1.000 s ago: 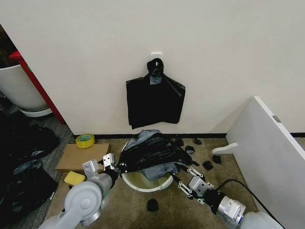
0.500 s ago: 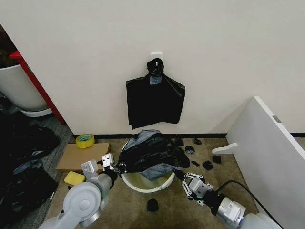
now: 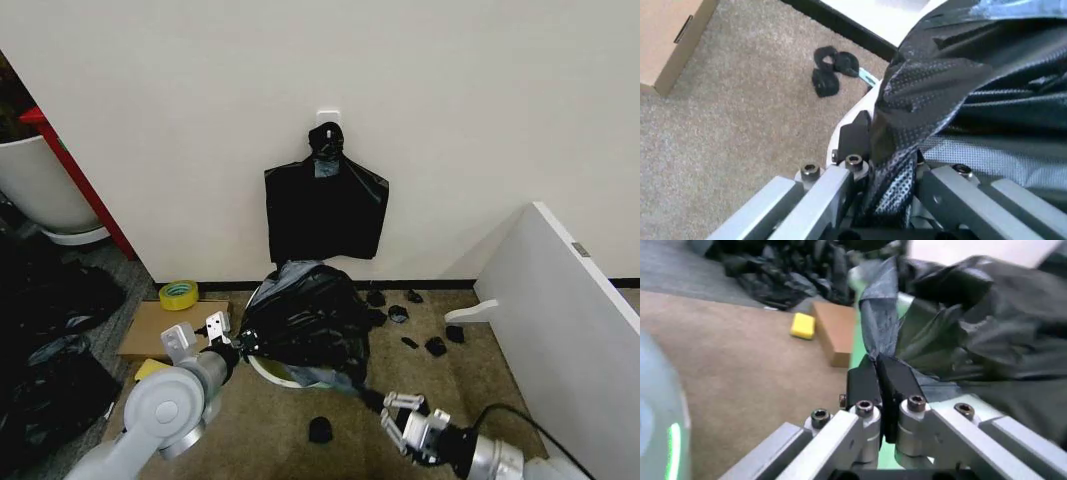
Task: Place the garbage bag over the trash bin.
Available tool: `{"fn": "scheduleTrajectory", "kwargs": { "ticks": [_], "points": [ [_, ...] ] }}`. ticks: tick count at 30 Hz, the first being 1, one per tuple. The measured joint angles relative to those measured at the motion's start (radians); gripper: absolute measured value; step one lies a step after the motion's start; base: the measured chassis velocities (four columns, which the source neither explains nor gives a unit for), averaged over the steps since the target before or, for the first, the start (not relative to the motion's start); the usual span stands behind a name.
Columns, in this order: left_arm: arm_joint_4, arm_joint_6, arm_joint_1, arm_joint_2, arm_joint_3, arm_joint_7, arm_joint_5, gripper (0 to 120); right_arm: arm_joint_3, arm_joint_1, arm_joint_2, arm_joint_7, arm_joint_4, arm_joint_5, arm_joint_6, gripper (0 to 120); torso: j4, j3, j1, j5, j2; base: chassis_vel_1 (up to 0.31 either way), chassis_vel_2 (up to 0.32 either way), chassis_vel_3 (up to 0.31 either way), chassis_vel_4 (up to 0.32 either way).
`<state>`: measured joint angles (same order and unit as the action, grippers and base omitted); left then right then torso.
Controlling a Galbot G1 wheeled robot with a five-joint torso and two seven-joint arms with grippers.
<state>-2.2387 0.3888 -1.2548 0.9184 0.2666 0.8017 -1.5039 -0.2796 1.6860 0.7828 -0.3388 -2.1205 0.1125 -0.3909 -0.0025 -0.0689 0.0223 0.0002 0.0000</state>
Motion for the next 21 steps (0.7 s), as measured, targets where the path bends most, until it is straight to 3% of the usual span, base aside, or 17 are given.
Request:
{"fn": "scheduleTrajectory", "kwargs": {
  "ticks": [10,16,21],
  "points": [
    [0.000,-0.013,0.020,0.032,-0.030,0.036,-0.004,0,0.187,-0.171,0.071,0.018,0.077,0.150,0.013,0,0.0000,0.000,0.000,-0.0001,0.000,0.000,0.000,0.000,0.000],
    [0.000,-0.026,0.026,0.049,-0.041,0.051,0.005,0,0.221,-0.224,0.123,0.026,0.121,0.294,0.022,0,0.0000,0.000,0.000,-0.0001,0.000,0.000,0.000,0.000,0.000],
    [-0.002,-0.035,0.026,0.053,-0.042,0.057,0.006,0,0.237,-0.235,0.145,0.038,0.164,0.320,0.049,0,0.0000,0.000,0.000,-0.0001,0.000,0.000,0.000,0.000,0.000]
  ]
}}
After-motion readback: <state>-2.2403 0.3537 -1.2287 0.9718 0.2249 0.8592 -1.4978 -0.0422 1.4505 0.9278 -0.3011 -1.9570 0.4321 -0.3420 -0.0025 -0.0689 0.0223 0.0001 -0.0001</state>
